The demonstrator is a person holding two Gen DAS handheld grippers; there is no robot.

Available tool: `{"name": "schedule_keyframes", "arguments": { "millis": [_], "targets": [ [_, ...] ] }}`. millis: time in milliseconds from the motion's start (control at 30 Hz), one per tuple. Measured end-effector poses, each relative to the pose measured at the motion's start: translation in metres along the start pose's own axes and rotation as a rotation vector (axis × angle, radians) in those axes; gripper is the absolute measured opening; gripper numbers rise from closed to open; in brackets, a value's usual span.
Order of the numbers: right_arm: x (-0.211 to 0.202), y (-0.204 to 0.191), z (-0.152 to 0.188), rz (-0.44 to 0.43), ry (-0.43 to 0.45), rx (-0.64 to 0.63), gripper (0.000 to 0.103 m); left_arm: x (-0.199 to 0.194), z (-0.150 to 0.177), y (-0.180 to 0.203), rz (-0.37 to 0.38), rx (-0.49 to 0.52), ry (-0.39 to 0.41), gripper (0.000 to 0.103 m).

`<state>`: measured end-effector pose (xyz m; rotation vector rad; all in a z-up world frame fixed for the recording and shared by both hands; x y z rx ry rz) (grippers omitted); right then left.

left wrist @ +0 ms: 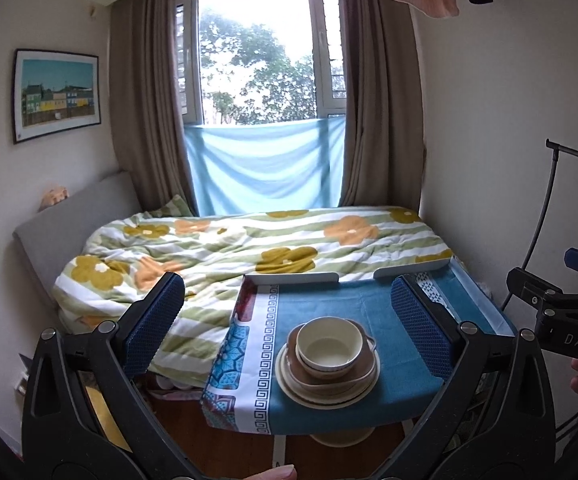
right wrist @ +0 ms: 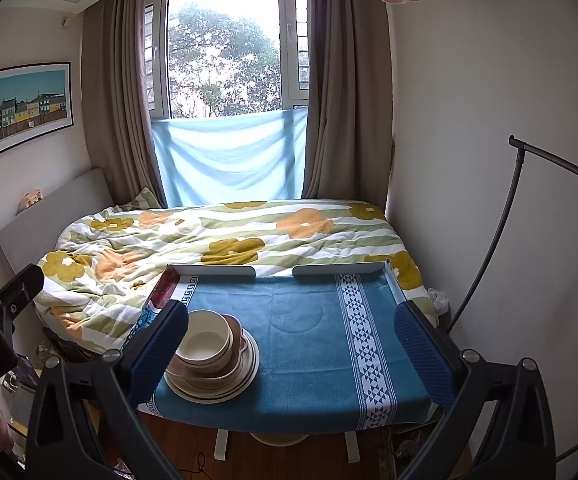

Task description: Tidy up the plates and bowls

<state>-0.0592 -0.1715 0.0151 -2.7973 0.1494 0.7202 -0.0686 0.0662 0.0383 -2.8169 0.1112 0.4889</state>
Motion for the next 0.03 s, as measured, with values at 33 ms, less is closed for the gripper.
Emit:
{"name": "schedule_keyframes", "arguments": {
  "millis": [33],
  "targets": [
    [0.0004,0.0002,0.0001,0.0,-0.001,0.0,0.102,0.0006,-0.0004,0.0001,0.001,0.0,0.001,0.103]
  ]
}}
Point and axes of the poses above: each gripper's, at about its wrist camera, not at the fingertips, and x roughly the way its jaws point, y to its right, z to its underside, the point moved 1 cm from there along x, roughly the way its jaws point, and after that the axes turned 12 degrees about x, right-handed, at the moved point
